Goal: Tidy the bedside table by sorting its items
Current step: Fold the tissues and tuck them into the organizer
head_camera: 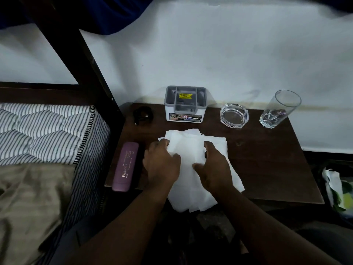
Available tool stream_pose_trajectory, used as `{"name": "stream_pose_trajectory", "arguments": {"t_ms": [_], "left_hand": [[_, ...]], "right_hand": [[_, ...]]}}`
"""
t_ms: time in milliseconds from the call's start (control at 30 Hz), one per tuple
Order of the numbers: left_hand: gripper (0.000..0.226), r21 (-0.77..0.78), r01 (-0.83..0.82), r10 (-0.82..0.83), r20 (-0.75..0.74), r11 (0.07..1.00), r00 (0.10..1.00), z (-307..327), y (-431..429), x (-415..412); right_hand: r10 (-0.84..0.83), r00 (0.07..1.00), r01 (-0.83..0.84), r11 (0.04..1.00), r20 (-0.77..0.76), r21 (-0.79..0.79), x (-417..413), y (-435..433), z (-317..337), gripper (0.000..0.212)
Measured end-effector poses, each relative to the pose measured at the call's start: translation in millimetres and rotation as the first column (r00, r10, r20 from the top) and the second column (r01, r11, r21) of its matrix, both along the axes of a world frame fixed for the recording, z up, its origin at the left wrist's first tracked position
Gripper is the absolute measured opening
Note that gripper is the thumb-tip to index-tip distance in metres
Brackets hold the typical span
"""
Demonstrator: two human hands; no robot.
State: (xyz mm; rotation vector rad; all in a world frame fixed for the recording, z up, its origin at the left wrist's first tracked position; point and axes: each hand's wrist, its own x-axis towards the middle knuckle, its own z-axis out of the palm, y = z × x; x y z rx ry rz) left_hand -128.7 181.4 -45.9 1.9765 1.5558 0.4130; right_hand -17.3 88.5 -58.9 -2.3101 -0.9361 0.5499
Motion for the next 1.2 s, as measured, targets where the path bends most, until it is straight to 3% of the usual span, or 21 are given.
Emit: {"name": "stream_pose_trajectory", "arguments": {"t_ms": [233, 300, 400, 467, 533, 600, 767, 967, 1067, 1200], "left_hand": [[0.040, 0.190, 0.064, -0.055, -0.054, 0.980, 0.997, 8, -7, 0], [0.053, 0.179, 0.047, -0.058, 0.056, 0.983, 0.997, 13, -10, -1], [0.080, 0.032, 0.036, -0.042, 0.188, 0.999, 0.981, 19, -14, 0], [0.068, 0.004, 0.072, -0.072, 0.150, 0.997, 0.986, 18, -15, 0], [0.034, 0.021, 0.114, -0.115, 0.099, 0.993, 0.988, 15, -15, 0], [0.016, 0.021, 0.159, -0.160, 0.053, 0.987, 0.986, 15, -15, 0], [0.028, 0.054, 0.198, -0.194, -0.071, 0.979, 0.978, 24, -14, -1], [0.017, -0.009, 0.092, -0.090, 0.147, 0.996, 0.985, 27, -9, -4], [0.022, -0.100, 0.083, -0.046, 0.329, 0.992, 0.943, 25, -5, -7], [0.026, -0.255, 0.077, 0.068, 0.517, 0.964, 0.854, 18, -3, -11]], "right_hand": [[0.021, 0.999, -0.022, 0.999, 0.036, 0.029, -3, 0, -2, 0.071], [0.009, 0.999, -0.010, 0.999, 0.037, 0.032, -2, 0, -4, 0.071], [-0.009, 0.999, 0.008, 0.999, 0.036, 0.034, 0, 1, -5, 0.073], [-0.034, 0.999, 0.033, 0.999, 0.028, 0.041, 3, 1, -4, 0.074], [-0.051, 0.998, 0.050, 0.998, 0.024, 0.036, 5, 0, -3, 0.077], [-0.057, 0.998, 0.057, 0.998, 0.019, 0.040, 7, -2, -3, 0.081], [-0.097, 0.995, 0.098, 0.993, -0.022, 0.071, 8, -6, 1, 0.083], [-0.222, 0.955, 0.257, 0.950, -0.195, 0.176, 15, -12, 3, 0.078], [-0.248, 0.899, 0.338, 0.917, -0.361, 0.212, 21, -16, 9, 0.083], [-0.157, 0.779, 0.377, 0.891, -0.607, 0.253, 26, -19, 17, 0.089]]}}
